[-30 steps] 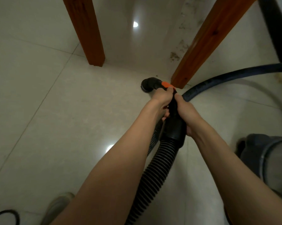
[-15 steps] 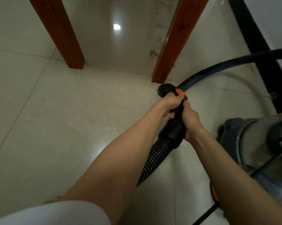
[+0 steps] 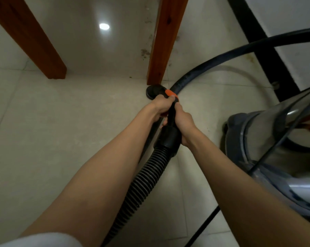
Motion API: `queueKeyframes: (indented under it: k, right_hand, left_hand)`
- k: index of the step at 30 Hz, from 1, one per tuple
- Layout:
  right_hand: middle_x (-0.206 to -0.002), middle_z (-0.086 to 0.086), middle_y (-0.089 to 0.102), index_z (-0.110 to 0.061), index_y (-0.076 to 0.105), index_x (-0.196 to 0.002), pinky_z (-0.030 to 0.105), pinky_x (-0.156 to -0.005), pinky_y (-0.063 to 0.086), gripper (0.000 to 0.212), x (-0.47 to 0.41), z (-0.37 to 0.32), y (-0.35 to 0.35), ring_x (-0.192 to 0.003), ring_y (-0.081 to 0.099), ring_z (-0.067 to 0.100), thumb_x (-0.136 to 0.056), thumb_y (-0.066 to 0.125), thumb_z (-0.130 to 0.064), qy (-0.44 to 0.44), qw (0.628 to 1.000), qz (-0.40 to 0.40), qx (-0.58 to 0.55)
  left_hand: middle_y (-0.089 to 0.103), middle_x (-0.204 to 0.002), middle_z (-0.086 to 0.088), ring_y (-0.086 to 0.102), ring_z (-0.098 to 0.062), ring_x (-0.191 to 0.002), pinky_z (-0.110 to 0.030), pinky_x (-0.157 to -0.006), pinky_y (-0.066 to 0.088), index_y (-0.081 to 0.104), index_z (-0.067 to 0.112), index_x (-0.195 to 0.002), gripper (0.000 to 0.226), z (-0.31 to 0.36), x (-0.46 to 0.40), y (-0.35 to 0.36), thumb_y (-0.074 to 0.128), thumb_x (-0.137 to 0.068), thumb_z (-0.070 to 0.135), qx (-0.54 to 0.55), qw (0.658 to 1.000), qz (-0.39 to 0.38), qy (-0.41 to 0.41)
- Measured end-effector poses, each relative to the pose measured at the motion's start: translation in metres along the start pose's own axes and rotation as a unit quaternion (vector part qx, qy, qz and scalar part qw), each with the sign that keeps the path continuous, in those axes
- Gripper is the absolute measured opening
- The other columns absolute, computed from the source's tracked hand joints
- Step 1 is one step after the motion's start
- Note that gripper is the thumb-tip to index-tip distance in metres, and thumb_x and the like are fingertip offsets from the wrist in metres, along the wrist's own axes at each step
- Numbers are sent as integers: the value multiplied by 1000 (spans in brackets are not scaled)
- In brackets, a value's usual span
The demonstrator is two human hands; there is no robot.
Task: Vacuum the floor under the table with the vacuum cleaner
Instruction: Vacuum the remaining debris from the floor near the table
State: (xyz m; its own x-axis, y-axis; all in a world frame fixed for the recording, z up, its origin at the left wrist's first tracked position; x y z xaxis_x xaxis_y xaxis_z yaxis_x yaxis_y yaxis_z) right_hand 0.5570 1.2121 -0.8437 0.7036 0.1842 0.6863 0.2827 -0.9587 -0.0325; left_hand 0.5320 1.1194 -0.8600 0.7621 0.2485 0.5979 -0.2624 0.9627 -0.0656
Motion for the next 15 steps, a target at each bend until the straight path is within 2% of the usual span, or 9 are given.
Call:
queueKeyframes:
  k: [1, 3, 5, 6, 8, 10, 11, 13, 15]
  right_hand:
    - [-46, 7, 55, -3, 54, -87, 30, -49, 54, 45, 2, 0, 1, -42, 57, 21, -102, 35, -40, -6, 1000, 7, 11]
    - [-54, 10, 59, -3, 56, -83, 41, -72, 58, 48, 5, 2, 4, -60, 63, 29, -102, 34, -42, -23, 999, 23, 42]
    - [-69, 13, 64, -3, 59, -86, 49, -85, 55, 50, 10, 5, 5, -81, 66, 36, -100, 35, -45, -36, 996, 44, 62]
    - [-72, 14, 65, -4, 60, -89, 50, -86, 54, 50, 12, 6, 5, -86, 67, 38, -99, 35, -46, -41, 996, 54, 64]
    - [-66, 11, 66, -5, 61, -88, 50, -84, 55, 50, 19, 6, 6, -84, 68, 38, -99, 35, -46, -56, 994, 70, 55]
    - [-61, 8, 64, -5, 60, -85, 45, -82, 56, 51, 27, 1, 2, -77, 67, 33, -100, 33, -45, -66, 993, 89, 34]
    - [-67, 8, 64, -4, 61, -89, 40, -79, 56, 51, 31, -1, -1, -76, 65, 29, -101, 32, -45, -68, 992, 105, 31]
    - [-82, 8, 63, -4, 59, -102, 34, -75, 53, 49, 43, -4, -14, -76, 61, 24, -102, 30, -44, -69, 986, 145, 32]
    - [-88, 7, 62, -6, 56, -112, 28, -67, 52, 47, 52, 2, -25, -71, 59, 20, -103, 28, -42, -54, 983, 175, 27]
  left_hand:
    - [60, -111, -24, 56, -32, -66, -29, -50, 48, 44, -9, -128, 47, -2, -1, 0, 39, -100, 29, -3, 1000, -2, 1]
    - [60, -99, -20, 54, -29, -60, -19, -41, 43, 46, -10, -125, 48, -5, 3, -1, 39, -100, 30, -17, 1000, -7, 2]
    - [59, -93, -17, 58, -28, -71, -21, -51, 46, 49, -8, -123, 47, -6, 5, -1, 40, -99, 31, -17, 1000, -16, 5]
    - [59, -93, -17, 59, -27, -77, -25, -56, 46, 51, -8, -119, 45, -6, 8, -2, 40, -99, 31, -14, 1000, -22, 7]
    - [58, -83, -14, 56, -23, -70, -25, -52, 44, 54, -4, -105, 37, 0, 14, -1, 40, -100, 29, -9, 999, -33, 21]
    - [54, -77, -10, 53, -21, -67, -24, -52, 40, 54, 2, -96, 32, 9, 22, 5, 40, -100, 30, -5, 998, -53, 30]
    - [53, -76, -10, 52, -21, -68, -26, -55, 39, 53, 4, -94, 32, 12, 25, 10, 40, -100, 32, -10, 998, -59, 32]
    - [54, -75, -10, 52, -22, -64, -27, -54, 40, 53, 3, -97, 35, 15, 35, 22, 40, -99, 36, -45, 995, -77, 33]
    - [64, -91, -19, 57, -29, -76, -35, -69, 49, 54, -1, -111, 52, 9, 44, 34, 47, -90, 46, -77, 991, -106, 18]
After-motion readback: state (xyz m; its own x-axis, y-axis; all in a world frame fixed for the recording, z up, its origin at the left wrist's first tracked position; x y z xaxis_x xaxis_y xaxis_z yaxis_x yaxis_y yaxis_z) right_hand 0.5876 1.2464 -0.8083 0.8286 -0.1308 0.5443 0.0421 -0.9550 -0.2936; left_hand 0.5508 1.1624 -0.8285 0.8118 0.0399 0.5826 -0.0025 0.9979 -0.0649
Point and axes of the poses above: each hand's wrist, its own x-axis away from the middle knuckle, its own y-axis out of the palm, z = x × y, the point moved 8 cm from there along -x, towards the middle knuckle
